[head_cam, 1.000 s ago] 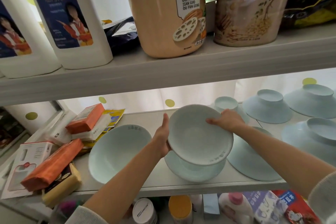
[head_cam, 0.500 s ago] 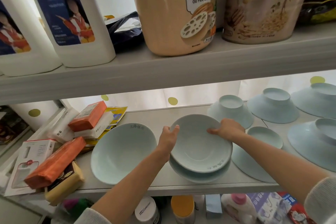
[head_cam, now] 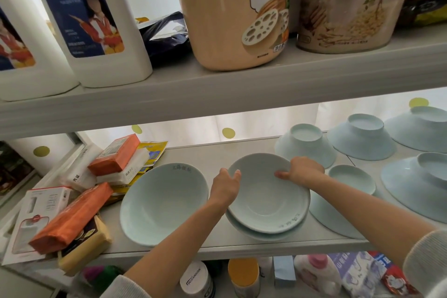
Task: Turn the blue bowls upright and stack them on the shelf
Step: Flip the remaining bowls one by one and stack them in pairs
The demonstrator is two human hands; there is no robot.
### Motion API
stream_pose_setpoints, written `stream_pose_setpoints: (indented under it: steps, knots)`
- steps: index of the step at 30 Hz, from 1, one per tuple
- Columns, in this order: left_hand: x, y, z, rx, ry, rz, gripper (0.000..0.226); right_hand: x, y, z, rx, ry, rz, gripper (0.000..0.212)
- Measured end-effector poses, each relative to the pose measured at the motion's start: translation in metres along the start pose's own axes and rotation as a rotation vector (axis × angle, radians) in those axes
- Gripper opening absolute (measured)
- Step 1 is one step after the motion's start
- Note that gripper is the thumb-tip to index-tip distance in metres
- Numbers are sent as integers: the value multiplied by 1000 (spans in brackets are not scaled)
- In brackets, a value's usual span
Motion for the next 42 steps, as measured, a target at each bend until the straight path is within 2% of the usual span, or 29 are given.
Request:
stream_pose_setpoints:
  steps: [10,24,27,29,31,34,39,42]
  knots:
    - [-4,0,5,277,-89,105,42,-2,-1,-4,-137,33,4,57]
    - [-10,0,5,561,-189,156,39,0,-7,-8,-265,1,-34,62]
    - [-10,-2,6,595,-225,174,46,-2,-10,-5,-224,-22,-35,63]
    - [-10,-4,9,607,-270,182,60,-3,-13,-3,-178,-33,-30,65]
    - [-11,-8,14,601,-320,178,68,-3,-14,-1,-133,-40,0,69]
    - [-10,-15,24,610,-402,151,68,-4,-6,2,-105,-39,111,74]
    - [-17,-30,41,621,-537,103,98,-9,11,19,-87,-30,315,63]
    - [-20,-40,51,625,-617,87,95,-16,22,36,-79,2,440,62]
Point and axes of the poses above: each hand's wrist, its own x-axis towards the middle knuckle, its own y-axis out of the back of the hand, z = x × y, the point moved 7 cm from there along x, towards the middle knuckle, and after that the axes turned 11 degrees about y, right-handed, at the moved point
